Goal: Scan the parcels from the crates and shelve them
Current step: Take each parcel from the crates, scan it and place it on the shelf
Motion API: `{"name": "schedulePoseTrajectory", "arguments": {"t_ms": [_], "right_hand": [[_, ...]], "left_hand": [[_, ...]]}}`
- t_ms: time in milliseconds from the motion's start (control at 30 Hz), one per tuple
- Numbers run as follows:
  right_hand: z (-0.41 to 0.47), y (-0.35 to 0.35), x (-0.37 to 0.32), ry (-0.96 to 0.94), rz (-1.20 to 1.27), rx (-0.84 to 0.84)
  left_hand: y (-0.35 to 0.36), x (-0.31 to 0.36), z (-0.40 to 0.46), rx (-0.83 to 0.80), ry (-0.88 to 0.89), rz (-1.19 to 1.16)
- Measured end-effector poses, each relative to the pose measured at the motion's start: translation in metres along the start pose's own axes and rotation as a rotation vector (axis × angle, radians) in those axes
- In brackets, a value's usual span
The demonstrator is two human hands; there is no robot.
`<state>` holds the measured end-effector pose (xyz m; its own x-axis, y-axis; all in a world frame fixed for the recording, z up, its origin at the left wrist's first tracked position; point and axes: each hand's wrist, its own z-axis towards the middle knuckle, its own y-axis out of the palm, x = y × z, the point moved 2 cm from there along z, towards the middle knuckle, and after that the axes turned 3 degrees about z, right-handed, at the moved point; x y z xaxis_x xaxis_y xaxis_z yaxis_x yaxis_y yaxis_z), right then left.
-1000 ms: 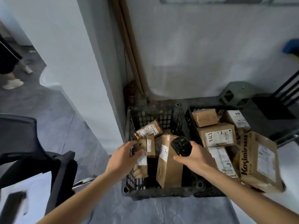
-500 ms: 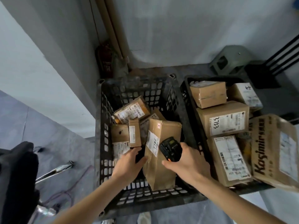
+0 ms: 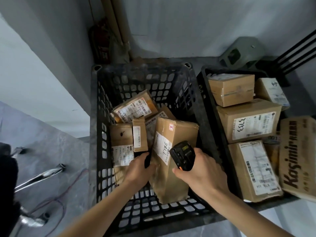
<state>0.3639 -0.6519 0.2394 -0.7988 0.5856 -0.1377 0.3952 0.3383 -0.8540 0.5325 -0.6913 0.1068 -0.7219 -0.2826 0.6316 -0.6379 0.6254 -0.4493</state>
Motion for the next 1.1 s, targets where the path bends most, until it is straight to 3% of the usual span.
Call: {"name": "schedulePoseTrajectory", "arguments": {"t_ms": [200,433,633,1100], "right_hand": [[0.002,0.004,0.004,-0.027,-0.014,0.019],[0.003,0.004,0.004,-0.044,-0.008,0.011],[-0.005,0.000,0.004,-0.025,0.127,0.042],[-0.038,-0.058,-0.001,-0.058,0.615,0.091]], "left_hand": [[0.009,-0.005,0.020,-0.042,-0.048,-0.028],[0.015,0.000,0.029,-0.142,-0.132,-0.268],[0.007,0.001,0.009,-0.143,-0.064,-0.329],[-0.070,0.037,-0.087,0.092,0.052,-0.630]]}}
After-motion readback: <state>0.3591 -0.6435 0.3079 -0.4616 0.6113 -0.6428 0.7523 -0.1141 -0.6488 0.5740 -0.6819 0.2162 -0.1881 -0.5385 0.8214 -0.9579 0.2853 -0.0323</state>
